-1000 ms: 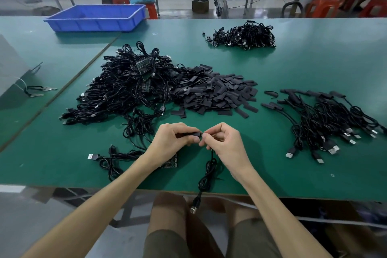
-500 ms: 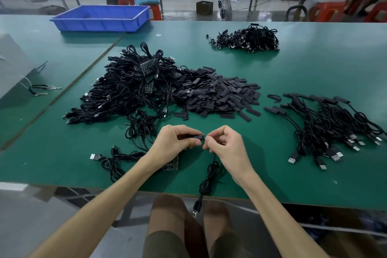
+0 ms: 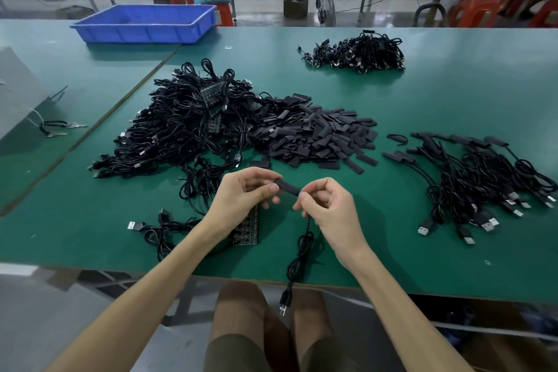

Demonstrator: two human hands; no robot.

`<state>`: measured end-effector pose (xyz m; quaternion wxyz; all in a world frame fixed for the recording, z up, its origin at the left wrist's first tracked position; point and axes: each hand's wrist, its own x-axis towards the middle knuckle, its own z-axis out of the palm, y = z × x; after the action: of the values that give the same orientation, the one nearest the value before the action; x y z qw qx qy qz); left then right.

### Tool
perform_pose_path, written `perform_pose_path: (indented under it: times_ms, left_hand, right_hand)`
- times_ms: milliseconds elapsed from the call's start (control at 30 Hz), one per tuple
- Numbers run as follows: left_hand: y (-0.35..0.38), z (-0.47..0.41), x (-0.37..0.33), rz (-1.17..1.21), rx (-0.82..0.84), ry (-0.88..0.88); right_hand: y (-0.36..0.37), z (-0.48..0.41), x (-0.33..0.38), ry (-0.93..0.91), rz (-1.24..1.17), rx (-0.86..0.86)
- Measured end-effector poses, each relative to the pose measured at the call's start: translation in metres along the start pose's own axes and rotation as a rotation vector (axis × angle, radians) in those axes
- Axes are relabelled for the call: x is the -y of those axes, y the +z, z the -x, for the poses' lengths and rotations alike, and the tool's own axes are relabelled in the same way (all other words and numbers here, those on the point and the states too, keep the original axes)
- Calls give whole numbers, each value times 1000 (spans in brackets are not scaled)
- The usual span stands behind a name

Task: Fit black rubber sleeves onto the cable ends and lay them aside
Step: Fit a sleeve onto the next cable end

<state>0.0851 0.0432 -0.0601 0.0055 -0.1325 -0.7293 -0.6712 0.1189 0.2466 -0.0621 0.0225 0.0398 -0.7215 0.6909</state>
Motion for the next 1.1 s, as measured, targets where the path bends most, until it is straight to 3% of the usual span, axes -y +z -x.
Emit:
perform_pose_path:
  times_ms: [300, 533, 600, 700, 767, 900, 1000, 1100]
  left_hand:
    - [1, -1, 4, -175, 33, 15]
    - [4, -1, -3, -137, 8, 22]
    - [7, -2, -8, -261, -31, 34]
    - [15, -1, -22, -628, -161, 88]
    - [18, 3, -37, -756, -23, 12]
    - [36, 19, -57, -947, 594, -272]
    - [50, 27, -62, -1079, 651, -230]
    - [54, 25, -75, -851, 696, -362]
  right_hand:
    - [-2, 1, 2, -5, 53, 73]
    - [-4, 0, 2, -12, 17, 81]
    - [-4, -1, 2, -8, -45, 31]
    - [-5, -1, 0, 3, -125, -34]
    - [-4, -2, -2, 6, -142, -46]
    - [-4, -4, -4, -3, -146, -59]
    - [-4, -3, -4, -1, -148, -60]
    - [-3, -5, -3, 5, -145, -67]
